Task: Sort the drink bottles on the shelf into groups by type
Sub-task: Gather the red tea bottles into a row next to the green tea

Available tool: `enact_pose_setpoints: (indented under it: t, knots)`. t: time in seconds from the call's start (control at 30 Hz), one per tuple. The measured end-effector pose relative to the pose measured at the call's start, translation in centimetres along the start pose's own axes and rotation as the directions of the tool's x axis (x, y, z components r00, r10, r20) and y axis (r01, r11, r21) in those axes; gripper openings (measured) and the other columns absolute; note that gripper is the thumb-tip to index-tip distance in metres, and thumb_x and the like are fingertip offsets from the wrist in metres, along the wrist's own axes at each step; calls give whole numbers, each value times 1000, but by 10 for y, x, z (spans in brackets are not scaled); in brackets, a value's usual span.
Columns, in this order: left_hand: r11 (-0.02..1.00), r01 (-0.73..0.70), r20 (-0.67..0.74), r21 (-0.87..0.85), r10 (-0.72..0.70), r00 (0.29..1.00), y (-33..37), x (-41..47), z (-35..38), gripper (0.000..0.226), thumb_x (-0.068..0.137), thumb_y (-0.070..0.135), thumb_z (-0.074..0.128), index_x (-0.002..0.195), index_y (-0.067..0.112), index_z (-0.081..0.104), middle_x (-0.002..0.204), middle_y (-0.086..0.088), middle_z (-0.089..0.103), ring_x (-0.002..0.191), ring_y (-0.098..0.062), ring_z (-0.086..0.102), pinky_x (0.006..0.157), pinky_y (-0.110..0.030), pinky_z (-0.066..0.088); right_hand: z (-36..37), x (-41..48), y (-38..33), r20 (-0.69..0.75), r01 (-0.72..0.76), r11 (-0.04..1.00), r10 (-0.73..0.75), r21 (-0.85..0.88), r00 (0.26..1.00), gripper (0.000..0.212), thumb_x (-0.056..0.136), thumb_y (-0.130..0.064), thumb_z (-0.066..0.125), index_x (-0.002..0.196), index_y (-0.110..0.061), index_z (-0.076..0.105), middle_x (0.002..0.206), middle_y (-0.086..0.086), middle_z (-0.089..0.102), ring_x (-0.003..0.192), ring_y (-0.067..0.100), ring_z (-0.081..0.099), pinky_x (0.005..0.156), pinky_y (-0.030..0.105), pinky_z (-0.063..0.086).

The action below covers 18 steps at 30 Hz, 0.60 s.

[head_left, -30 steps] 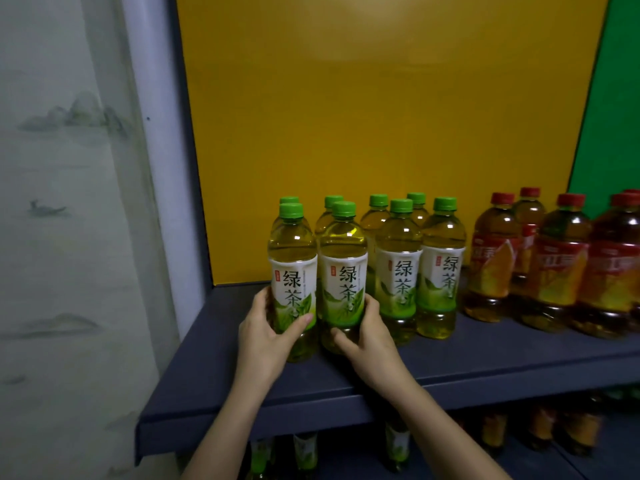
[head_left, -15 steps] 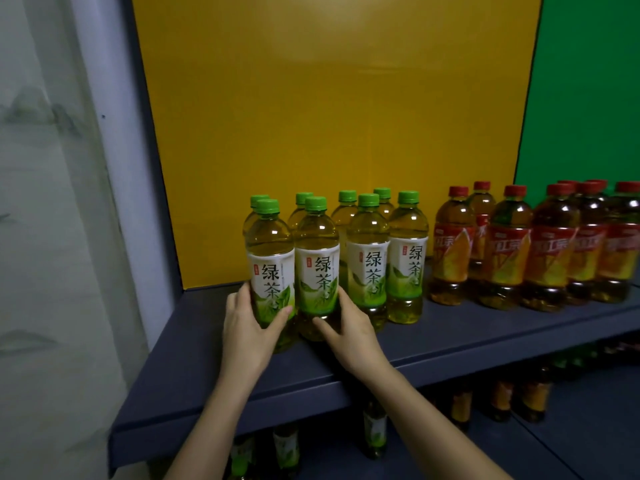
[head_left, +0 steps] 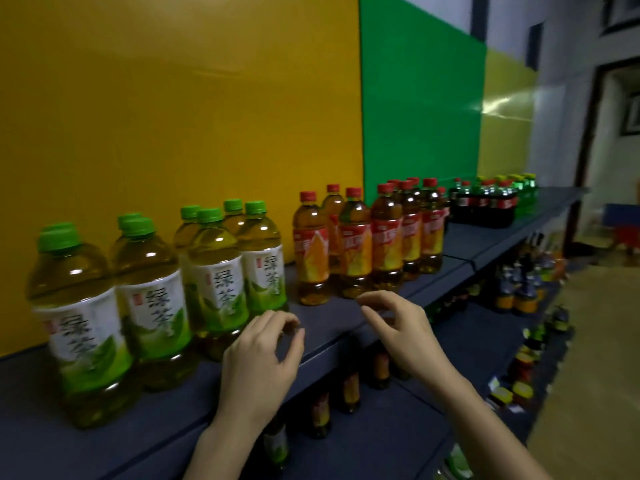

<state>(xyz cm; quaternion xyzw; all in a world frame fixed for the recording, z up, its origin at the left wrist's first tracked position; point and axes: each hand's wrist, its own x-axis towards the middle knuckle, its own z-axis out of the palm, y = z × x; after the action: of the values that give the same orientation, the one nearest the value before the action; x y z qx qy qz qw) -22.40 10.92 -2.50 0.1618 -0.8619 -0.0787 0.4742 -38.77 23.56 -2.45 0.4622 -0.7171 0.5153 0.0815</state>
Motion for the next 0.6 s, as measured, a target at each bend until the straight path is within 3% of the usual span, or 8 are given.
enact_pose_setpoints:
  t: [0.13, 0.37, 0.47, 0.6]
  knots:
    - [998, -22, 118, -56, 29, 993, 36, 14, 56, 7, 83, 27, 64, 81, 27, 58, 77, 16, 57, 72, -4, 55, 58, -19, 41, -54, -4, 45, -81, -67, 994, 60, -83, 995, 15, 91, -24, 55, 104, -32, 60, 100, -23, 56, 95, -7, 54, 76, 8, 44]
    - [987, -15, 215, -161, 49, 975, 109, 44, 144, 7, 89, 36, 54, 86, 30, 55, 81, 16, 57, 78, 0, 53, 64, -17, 41, -128, 10, 124, -65, -118, 974, 108, -194, 992, 19, 90, -26, 56, 108, -28, 62, 104, -15, 60, 97, -1, 55, 77, 10, 43]
    - [984, 39, 222, -175, 1, 975, 135, 53, 178, 5, 90, 36, 52, 87, 32, 54, 83, 17, 55, 79, 0, 50, 62, -12, 37, -152, 24, 153, -20, -86, 975, 84, -205, 996, 19, 90, -25, 56, 108, -28, 62, 103, -14, 60, 95, -3, 55, 75, 6, 42]
    - [975, 129, 207, -182, -90, 974, 158, 62, 218, 3, 89, 33, 54, 87, 33, 53, 81, 19, 53, 78, -2, 52, 64, -18, 44, -174, 46, 186, 26, -36, 981, 42, -190, 999, 19, 90, -24, 57, 108, -25, 62, 103, -12, 61, 98, 1, 57, 80, 15, 47]
